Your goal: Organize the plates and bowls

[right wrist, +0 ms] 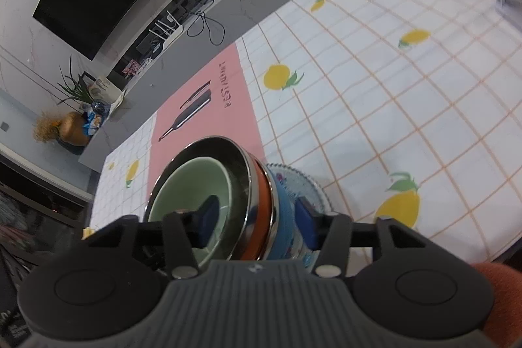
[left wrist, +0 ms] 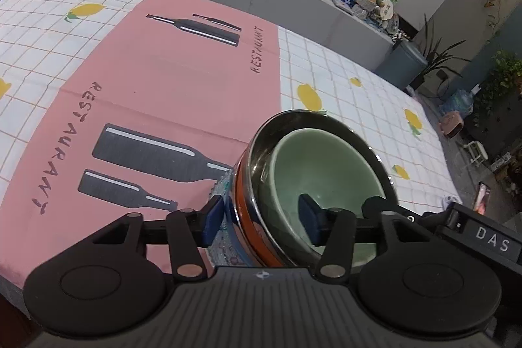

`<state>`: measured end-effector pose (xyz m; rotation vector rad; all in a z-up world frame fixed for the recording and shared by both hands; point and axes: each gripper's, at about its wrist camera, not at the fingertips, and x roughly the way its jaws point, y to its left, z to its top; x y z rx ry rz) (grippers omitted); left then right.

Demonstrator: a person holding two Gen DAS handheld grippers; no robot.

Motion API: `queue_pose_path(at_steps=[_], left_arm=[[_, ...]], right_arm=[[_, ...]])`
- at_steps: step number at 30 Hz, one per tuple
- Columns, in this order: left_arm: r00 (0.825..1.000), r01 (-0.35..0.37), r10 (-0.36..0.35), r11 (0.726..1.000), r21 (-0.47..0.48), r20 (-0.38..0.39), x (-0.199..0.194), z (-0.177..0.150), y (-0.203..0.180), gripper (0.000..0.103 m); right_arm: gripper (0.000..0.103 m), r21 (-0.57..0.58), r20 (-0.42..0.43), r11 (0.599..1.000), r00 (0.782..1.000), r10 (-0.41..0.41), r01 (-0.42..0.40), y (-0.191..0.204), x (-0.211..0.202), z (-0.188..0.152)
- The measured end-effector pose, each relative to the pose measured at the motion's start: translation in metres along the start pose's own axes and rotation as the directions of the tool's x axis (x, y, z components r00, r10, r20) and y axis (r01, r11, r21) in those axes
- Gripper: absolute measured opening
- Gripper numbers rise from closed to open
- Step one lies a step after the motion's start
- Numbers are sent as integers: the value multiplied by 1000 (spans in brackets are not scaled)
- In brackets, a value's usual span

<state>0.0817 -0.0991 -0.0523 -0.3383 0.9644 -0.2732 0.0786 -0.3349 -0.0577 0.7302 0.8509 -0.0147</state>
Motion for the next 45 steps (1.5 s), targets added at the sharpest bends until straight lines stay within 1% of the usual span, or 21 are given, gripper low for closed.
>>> queue_pose_path(at_steps=[1,2,4,6,8,11,13,15,18,21,22,26,28,30,31,32,35,37,40,42,45], left_arm=[[1000,4,-4,1000,0,4,-1,0,0,67],[1000,3,-3,1000,4,9,-1,0,0,70],[1000,-4,3,1000,13,20,-2,1,-1,73],[1000,-8,7,1000,16,28,-3,2,-1,74],[1000,-6,6,1000,14,30,-3,2,0,74],[999,-4,3,1000,24,36,-7,3,2,74],[998,4,-8,999,53,65,-16,4,1,74],[994,-9,0,996,88,106,-26,5,-1,74],[985,-31,10,992,122,171,-45,6,-2,74],[972,-56,16,985,164,235,-66,6,-4,74],[967,-66,18,981,183,253,-73,6,-7,74],[945,-110,17,957,267,327,-99,1,-13,74],[931,-141,24,944,298,365,-109,-4,-15,74],[921,-168,34,933,317,387,-116,-10,-16,74],[917,-178,38,930,322,398,-120,-13,-15,74],[913,-185,41,928,323,405,-123,-16,-14,73],[898,-205,55,931,303,437,-131,-21,-9,73],[884,-236,73,922,308,461,-134,-23,-8,74],[867,-280,85,898,339,491,-140,-31,-7,73],[861,-298,81,881,368,503,-145,-36,-8,73],[857,-305,74,872,384,511,-151,-44,-7,73]], right_arm=[[59,-13,4,1000,1000,-8,8,2,0,0],[65,-24,7,1000,1000,-15,15,3,-1,0],[71,-39,13,999,1000,-22,22,5,0,-1],[72,-46,10,999,1000,-27,27,6,1,-1],[77,-42,6,999,1000,-29,29,4,3,-1],[78,-32,4,999,999,-34,34,3,4,0],[78,-34,10,999,999,-35,36,4,2,0],[78,-46,24,998,999,-35,36,8,-2,-1],[79,-90,69,995,997,-46,52,18,-13,-4],[80,-158,129,984,990,-59,79,34,-28,-8],[81,-182,150,980,987,-53,80,39,-33,-10],[87,-263,214,964,977,20,38,56,-57,-18],[90,-305,248,951,968,33,45,65,-69,-24],[91,-362,297,928,955,26,87,75,-79,-32],[93,-392,323,913,946,20,114,80,-84,-38],[99,-419,349,897,937,14,142,84,-89,-43],[100,-470,433,857,901,13,213,93,-103,-61],[100,-489,459,837,888,9,244,95,-110,-69],[100,-506,497,822,867,31,261,97,-122,-83],[100,-512,517,819,854,53,259,97,-130,-92],[100,-515,542,822,835,91,244,94,-139,-104]])
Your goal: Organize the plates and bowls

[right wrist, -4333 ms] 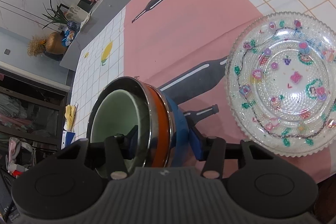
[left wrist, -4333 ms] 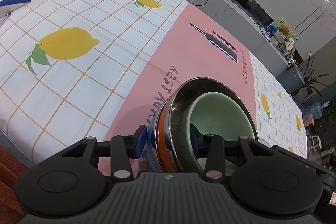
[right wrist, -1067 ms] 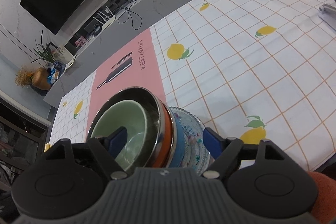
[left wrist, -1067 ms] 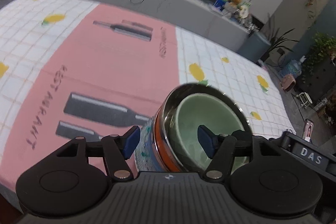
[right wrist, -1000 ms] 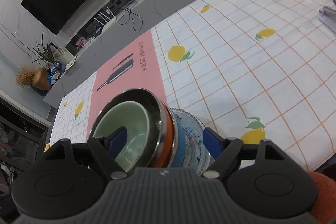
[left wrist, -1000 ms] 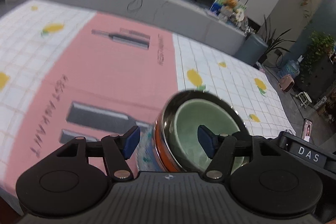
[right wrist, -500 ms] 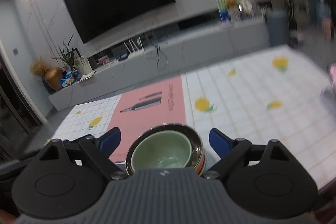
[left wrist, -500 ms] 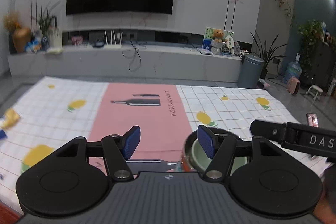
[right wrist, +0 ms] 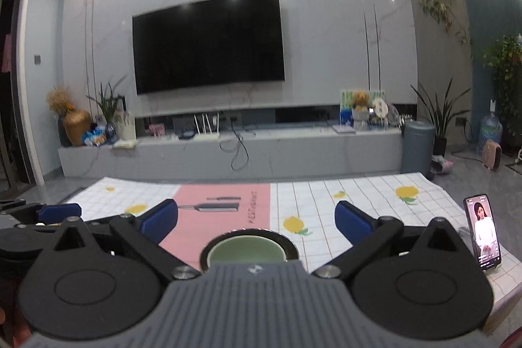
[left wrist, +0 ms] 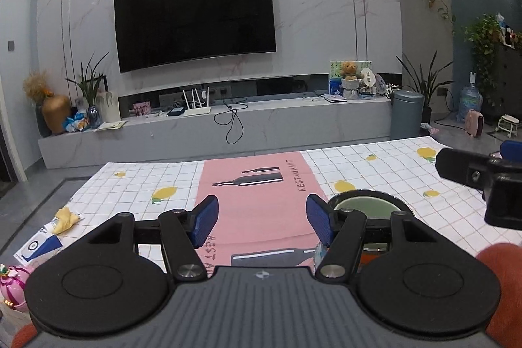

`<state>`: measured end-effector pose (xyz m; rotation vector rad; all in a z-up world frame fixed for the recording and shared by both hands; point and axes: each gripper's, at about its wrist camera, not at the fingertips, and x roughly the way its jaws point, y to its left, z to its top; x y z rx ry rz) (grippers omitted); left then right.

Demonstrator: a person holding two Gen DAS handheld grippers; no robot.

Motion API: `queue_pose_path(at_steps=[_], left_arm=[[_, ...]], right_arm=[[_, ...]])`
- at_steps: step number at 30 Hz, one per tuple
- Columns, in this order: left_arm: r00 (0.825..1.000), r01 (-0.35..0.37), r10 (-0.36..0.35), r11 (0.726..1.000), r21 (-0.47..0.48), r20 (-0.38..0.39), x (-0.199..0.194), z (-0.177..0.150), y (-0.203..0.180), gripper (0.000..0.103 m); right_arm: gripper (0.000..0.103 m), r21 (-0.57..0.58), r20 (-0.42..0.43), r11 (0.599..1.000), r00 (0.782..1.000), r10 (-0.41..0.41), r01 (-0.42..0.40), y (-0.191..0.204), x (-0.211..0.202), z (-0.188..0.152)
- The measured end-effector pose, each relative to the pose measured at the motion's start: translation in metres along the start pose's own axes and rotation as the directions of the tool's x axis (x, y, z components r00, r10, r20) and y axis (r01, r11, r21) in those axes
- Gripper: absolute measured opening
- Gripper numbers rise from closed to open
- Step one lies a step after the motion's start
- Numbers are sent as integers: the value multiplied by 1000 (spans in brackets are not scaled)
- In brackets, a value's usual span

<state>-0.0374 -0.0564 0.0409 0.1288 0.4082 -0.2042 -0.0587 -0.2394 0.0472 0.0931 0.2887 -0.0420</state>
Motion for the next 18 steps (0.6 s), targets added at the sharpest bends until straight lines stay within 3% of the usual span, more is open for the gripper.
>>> queue_pose_path(at_steps=[4,8,11,15,18], left_arm=[[1000,6,-5,1000,25,-14,-5,-13,-1,82],[997,2,0,1000,22,-72,1,-29,2,85],[985,23,-21,1000,8,-171,17,-36,4,84],[975,10,-5,1000,20,-221,27,-46,3,85],[967,13,-8,1000,20,-255,34,-52,3,85]], right_arm=[[100,-10,14,1000,1000,-14,14,3,-8,-10],[100,-34,-80,999,997,-15,12,8,-4,-21],[100,-73,-140,997,990,-4,-6,15,4,-29],[100,-210,-216,977,973,-82,35,30,17,-49],[100,-182,-272,983,961,-47,-3,27,24,-60]])
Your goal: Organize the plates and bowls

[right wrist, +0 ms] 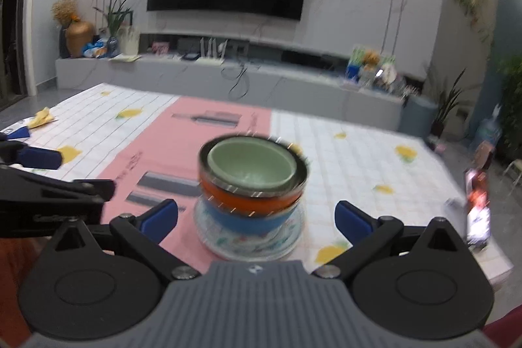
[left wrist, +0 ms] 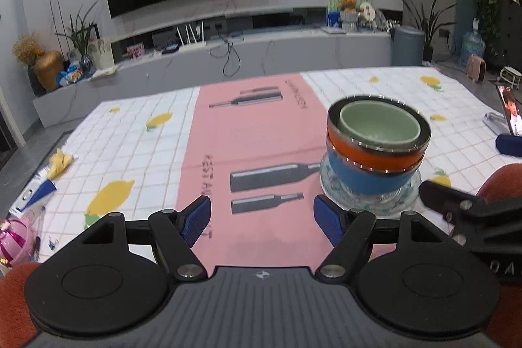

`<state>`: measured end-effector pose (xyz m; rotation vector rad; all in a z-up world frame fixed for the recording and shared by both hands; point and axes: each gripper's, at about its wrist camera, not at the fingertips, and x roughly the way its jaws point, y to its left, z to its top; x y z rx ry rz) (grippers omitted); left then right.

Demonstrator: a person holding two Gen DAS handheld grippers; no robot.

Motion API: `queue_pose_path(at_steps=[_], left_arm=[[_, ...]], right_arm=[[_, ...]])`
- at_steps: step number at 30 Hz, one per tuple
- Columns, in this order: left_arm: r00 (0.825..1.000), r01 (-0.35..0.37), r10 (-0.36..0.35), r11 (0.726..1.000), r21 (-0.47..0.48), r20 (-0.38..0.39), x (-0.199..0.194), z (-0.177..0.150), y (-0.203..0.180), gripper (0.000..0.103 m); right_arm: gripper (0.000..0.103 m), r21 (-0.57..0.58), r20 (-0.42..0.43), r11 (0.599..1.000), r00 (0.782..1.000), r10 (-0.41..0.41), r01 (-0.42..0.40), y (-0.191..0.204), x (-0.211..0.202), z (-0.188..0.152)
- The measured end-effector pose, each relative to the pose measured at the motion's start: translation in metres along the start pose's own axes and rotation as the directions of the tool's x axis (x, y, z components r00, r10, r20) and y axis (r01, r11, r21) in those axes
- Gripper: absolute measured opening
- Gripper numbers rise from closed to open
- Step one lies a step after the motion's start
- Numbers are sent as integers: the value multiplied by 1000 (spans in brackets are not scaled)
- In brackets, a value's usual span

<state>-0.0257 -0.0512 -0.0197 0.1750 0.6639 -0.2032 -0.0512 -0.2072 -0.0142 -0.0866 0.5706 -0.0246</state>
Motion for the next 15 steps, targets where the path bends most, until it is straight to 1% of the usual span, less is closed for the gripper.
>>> queue_pose_path(at_steps=[2,5,10,15], left_arm=[[1000,8,-8,1000,-5,-21,5,-3,1,85],[999,6,-6,1000,-3,-38,8,-5,0,85],[999,4,-5,1000,-3,-54,14,-5,-1,85],[998,6,-6,1000,2,-62,15,-5,-4,85]], right_arm=[[100,23,-27,999,999,23,-22,-3,6,-4],[100,31,-41,999,999,20,-18,-3,11,-5],[100,74,-30,997,999,37,-35,-8,12,-3],[100,92,-21,995,999,46,-44,-10,15,-1]])
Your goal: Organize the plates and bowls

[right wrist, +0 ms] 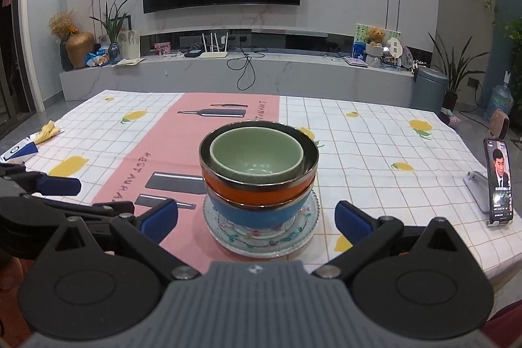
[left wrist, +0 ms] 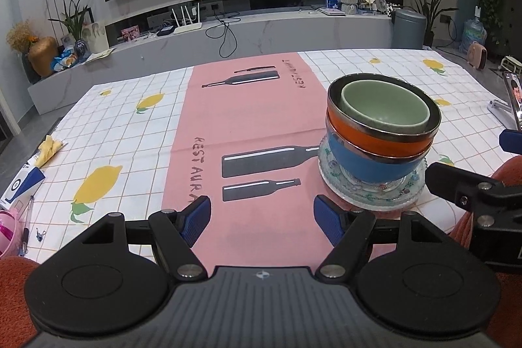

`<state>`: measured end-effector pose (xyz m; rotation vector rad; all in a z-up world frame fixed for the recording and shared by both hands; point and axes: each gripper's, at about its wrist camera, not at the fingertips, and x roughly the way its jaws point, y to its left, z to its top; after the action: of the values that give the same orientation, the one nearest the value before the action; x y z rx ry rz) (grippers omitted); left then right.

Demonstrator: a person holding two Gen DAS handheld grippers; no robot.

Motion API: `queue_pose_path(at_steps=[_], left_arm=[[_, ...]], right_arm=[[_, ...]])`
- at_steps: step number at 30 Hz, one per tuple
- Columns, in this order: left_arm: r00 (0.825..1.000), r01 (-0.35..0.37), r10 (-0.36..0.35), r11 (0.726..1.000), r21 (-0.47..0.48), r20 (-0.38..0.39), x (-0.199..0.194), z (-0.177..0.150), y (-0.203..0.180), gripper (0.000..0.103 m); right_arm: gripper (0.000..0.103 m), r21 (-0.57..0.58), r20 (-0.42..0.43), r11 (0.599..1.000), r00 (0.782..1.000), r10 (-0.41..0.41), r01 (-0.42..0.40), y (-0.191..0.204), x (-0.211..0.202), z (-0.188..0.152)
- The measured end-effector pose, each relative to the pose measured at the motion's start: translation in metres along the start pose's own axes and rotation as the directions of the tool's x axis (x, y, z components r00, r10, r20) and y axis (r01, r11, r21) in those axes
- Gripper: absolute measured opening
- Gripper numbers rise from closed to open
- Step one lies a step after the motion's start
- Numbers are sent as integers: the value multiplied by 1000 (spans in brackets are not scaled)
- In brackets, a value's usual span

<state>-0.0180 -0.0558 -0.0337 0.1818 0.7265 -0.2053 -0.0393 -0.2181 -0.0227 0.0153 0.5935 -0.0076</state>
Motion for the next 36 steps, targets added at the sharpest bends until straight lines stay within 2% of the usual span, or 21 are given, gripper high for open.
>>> queue_pose_path(at_steps=[17,36], left_arm=[[1000,-9,9,1000,-1,1,-4,2,2,85],[1000,-9,9,1000,2,4,-5,2,3,85]], right_arm=[[100,3,27,1000,999,19,-19,0,-4,1],[100,-8,16,1000,1000,24,-24,2,-3,1]])
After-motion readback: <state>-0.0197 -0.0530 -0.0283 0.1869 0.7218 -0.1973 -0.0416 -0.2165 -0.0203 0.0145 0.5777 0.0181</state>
